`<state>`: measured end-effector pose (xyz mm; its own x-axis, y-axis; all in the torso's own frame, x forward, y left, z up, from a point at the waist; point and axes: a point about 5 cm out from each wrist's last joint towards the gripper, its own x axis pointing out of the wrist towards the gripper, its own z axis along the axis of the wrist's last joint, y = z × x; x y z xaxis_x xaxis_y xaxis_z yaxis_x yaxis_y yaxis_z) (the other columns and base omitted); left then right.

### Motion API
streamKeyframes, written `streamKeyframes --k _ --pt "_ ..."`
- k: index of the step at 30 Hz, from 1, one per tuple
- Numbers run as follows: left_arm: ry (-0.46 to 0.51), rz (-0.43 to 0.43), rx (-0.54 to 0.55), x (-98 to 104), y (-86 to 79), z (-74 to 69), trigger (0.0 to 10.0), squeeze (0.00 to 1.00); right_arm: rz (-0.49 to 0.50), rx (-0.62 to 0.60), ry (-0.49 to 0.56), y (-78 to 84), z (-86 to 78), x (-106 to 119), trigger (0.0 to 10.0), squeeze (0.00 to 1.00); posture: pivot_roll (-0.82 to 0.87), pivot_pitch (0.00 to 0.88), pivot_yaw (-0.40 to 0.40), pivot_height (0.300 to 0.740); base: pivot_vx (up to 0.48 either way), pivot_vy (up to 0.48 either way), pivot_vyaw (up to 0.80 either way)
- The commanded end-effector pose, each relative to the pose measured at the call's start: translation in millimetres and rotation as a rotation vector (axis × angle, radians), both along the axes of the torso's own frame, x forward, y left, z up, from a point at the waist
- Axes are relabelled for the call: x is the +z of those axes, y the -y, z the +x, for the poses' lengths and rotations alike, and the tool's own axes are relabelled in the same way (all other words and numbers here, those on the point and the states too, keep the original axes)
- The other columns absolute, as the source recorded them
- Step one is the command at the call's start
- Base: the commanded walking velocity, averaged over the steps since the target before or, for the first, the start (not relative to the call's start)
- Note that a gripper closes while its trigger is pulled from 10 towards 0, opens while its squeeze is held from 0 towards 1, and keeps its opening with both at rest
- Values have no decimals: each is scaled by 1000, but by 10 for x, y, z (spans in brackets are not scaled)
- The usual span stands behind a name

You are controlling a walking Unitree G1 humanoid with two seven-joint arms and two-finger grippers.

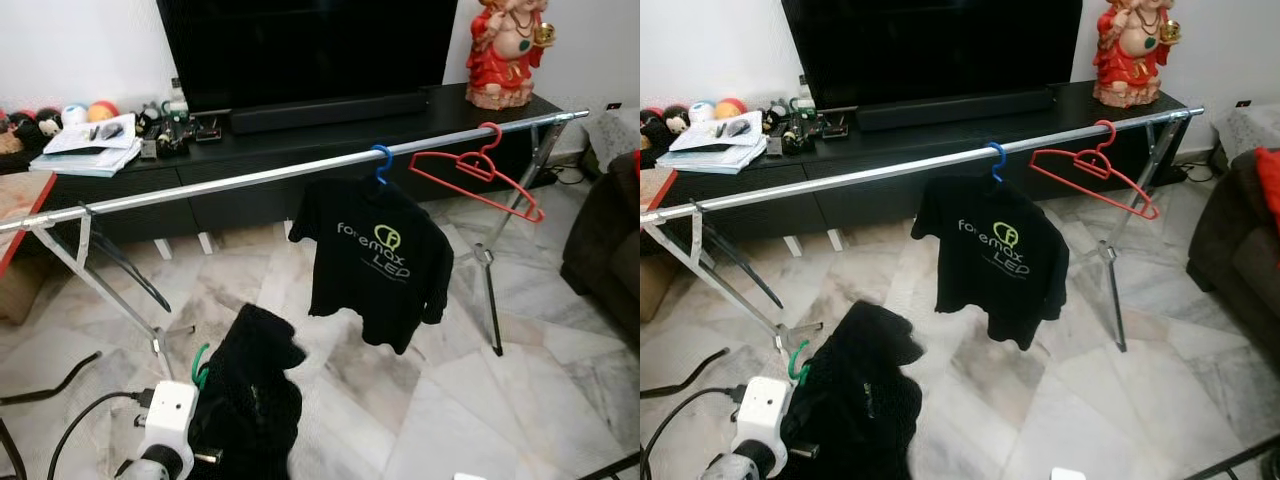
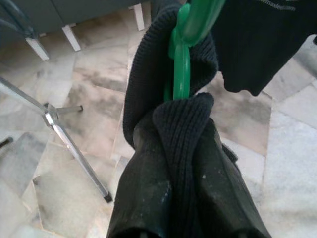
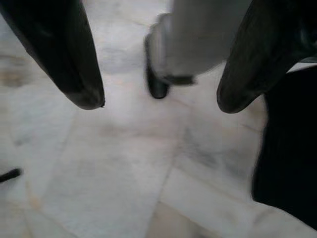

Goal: Hang hanger

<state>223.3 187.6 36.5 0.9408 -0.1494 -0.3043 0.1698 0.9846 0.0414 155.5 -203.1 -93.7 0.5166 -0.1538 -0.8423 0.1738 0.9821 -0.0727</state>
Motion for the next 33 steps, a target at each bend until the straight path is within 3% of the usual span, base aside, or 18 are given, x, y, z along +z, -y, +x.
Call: streamKeyframes --k 1,12,20,33 --pt "-20 39 11 -21 -81 -53 10000 0 11 7 -7 -70 -15 -17 10000 0 -55 75 68 740 0 0 800" --pt "-29 42 0 -47 -60 -59 10000 0 10 23 -12 -80 -23 -22 10000 0 -57 65 65 740 0 0 800" --pt "-23 29 13 -69 -28 -29 10000 0 16 39 -12 -75 -17 -19 10000 0 -69 56 38 740 0 0 0" --pt "-8 13 44 -133 100 26 10000 0 -31 92 -26 124 -25 11 10000 0 -75 33 -39 740 0 0 0"
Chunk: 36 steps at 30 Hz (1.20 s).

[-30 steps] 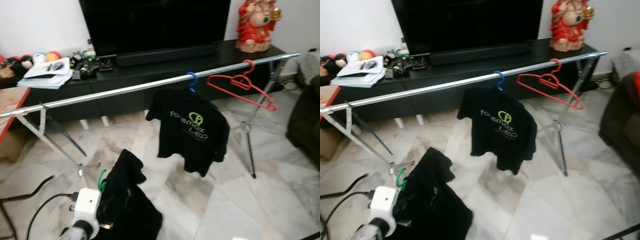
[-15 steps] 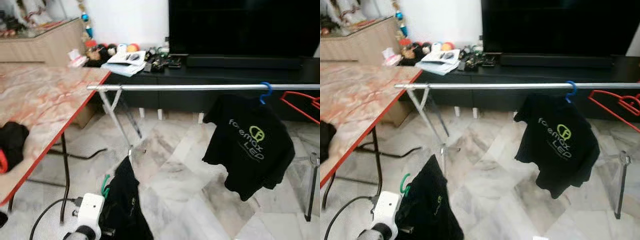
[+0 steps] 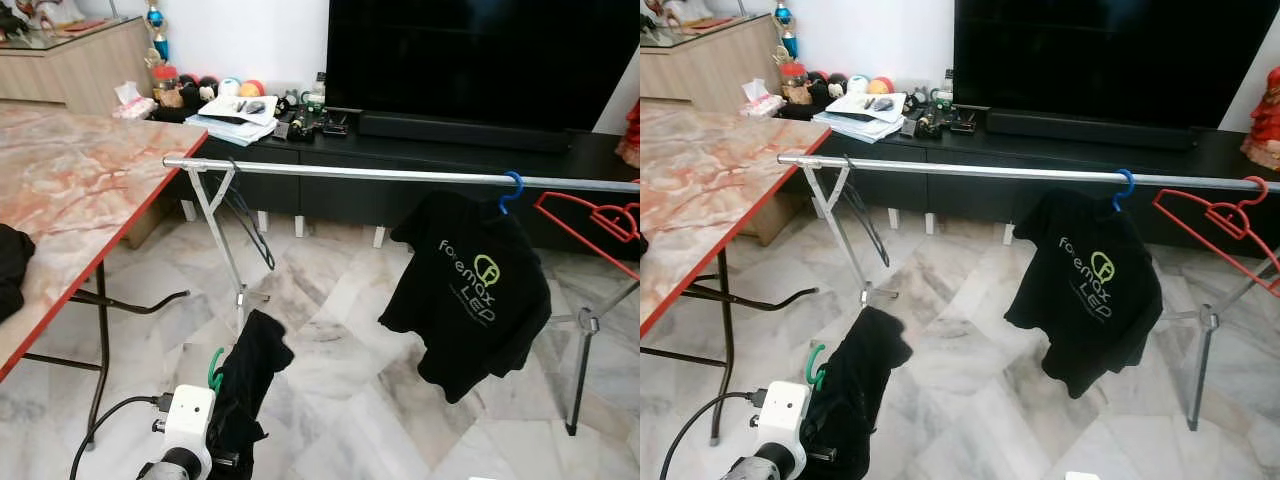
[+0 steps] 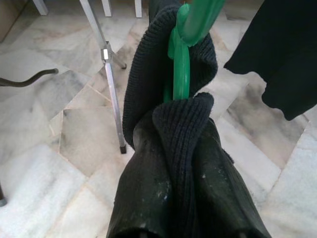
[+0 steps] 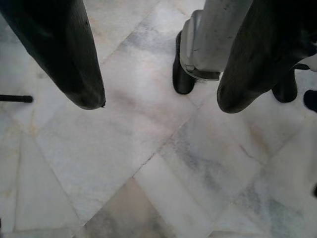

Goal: Hang hanger

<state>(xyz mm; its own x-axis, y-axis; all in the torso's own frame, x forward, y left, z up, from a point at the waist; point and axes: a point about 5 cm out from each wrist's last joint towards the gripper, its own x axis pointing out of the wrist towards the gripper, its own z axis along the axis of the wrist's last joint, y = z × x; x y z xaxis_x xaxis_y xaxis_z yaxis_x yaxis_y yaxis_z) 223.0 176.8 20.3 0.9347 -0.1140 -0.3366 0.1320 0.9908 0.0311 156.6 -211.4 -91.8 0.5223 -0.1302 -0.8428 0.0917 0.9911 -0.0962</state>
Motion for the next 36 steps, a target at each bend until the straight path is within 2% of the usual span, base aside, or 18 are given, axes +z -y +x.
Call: streamKeyframes --k 1,4,12,17,30,36 --pt "28 21 5 29 -9 29 10000 0 -11 13 -21 50 -39 -8 10000 0 -75 33 -39 740 0 0 0" --pt "34 28 6 28 -25 24 10000 0 -13 22 -29 68 -58 -12 10000 0 -67 30 -32 740 0 0 0" --pt "26 67 -45 27 -46 34 10000 0 3 53 -39 16 -72 -28 10000 0 -82 32 7 740 0 -398 0" --pt "30 69 -53 43 -63 45 10000 0 16 23 -49 -30 -121 -55 10000 0 -81 38 29 740 0 -431 0" --pt "32 77 -50 56 -94 47 10000 0 28 13 -33 -47 -92 -46 10000 0 -68 53 30 740 0 -433 0" --pt "27 107 -28 62 -204 7 10000 0 24 31 -30 -31 -74 -37 10000 0 -59 61 27 740 0 -349 0"
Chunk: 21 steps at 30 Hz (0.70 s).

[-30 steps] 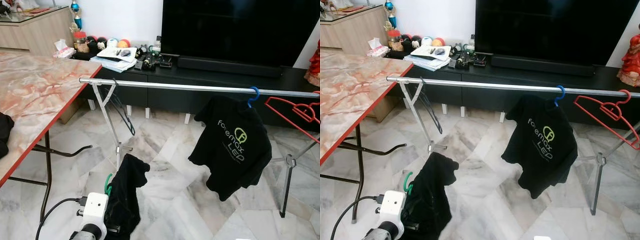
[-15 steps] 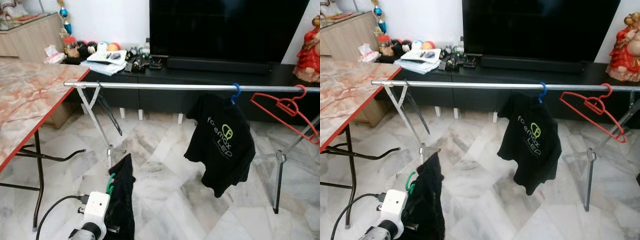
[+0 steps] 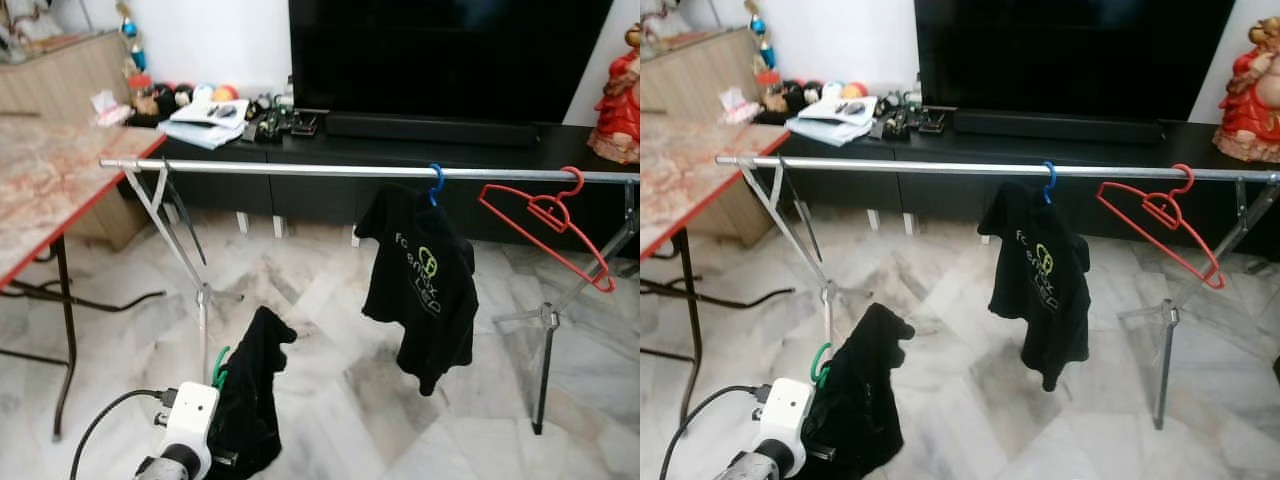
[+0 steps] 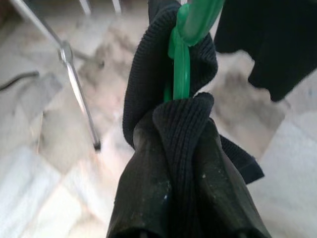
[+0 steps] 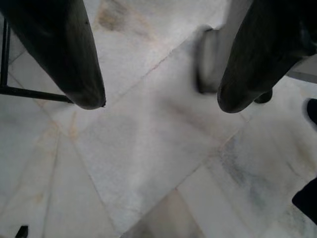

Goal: Hang hanger

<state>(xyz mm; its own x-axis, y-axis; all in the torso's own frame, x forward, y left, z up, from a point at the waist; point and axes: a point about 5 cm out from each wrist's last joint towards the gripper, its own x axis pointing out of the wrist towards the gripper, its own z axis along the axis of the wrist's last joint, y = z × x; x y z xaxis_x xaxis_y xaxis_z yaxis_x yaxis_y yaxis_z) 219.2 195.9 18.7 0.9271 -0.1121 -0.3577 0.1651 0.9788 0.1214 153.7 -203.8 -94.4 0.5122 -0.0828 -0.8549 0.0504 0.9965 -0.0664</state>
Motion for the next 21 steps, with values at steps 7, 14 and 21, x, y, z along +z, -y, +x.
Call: streamKeyframes --k 7,14,21 --pt "54 68 60 124 -314 -25 10000 0 -12 -16 -9 97 -42 1 10000 0 -55 68 27 740 0 0 0" --pt "46 70 89 141 -409 -87 10000 0 -13 -19 -14 119 -57 -1 10000 0 -47 73 23 740 0 0 0" --pt "47 39 94 133 -383 -94 10000 0 0 -13 -11 79 -37 -1 10000 0 -50 74 20 740 0 0 0"
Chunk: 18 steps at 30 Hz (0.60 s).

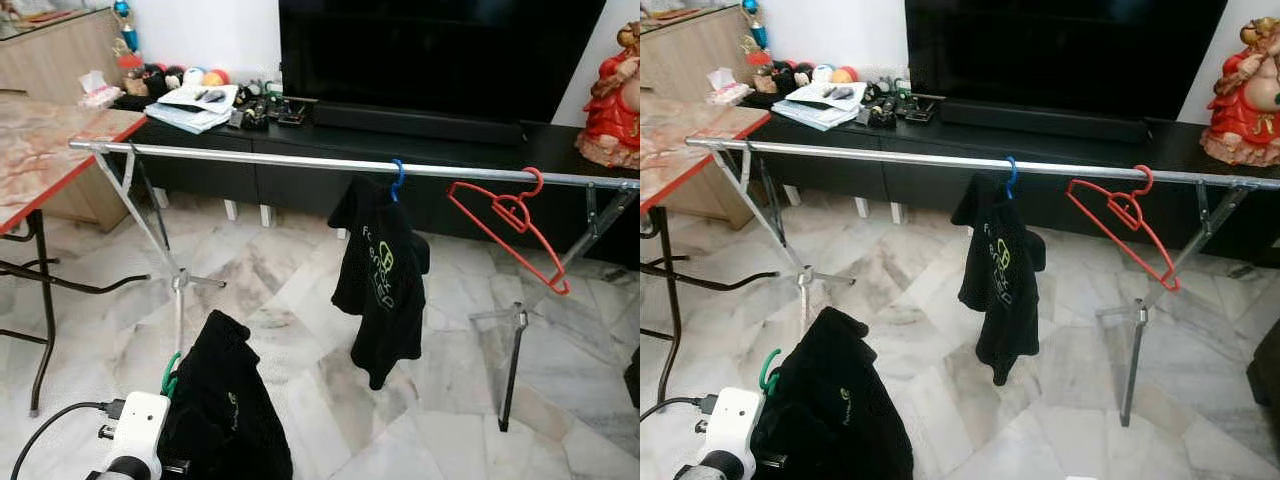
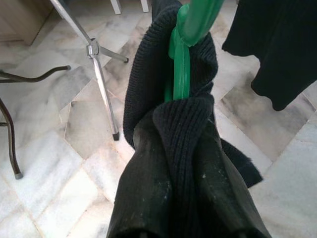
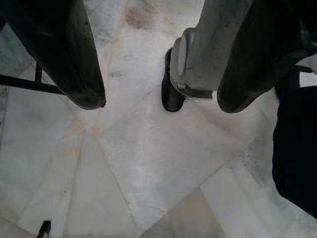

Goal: Hang hanger

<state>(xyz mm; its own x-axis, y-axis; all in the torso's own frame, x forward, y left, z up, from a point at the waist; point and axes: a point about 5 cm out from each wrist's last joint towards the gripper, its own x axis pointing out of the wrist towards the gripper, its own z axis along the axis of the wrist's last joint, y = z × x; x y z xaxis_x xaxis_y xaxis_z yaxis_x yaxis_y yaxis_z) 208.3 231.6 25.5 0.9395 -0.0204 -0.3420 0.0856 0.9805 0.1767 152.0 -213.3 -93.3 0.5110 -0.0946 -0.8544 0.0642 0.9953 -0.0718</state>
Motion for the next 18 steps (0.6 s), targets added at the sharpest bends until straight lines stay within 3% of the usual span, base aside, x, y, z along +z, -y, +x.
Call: streamKeyframes --k 1,18 --pt "25 -16 15 60 -21 11 10000 0 10 7 -7 -47 1 -10 10000 0 -49 74 18 740 251 0 0" --pt "31 -38 11 63 24 18 10000 0 15 41 -3 -102 54 1 10000 0 -50 77 14 740 327 0 0"
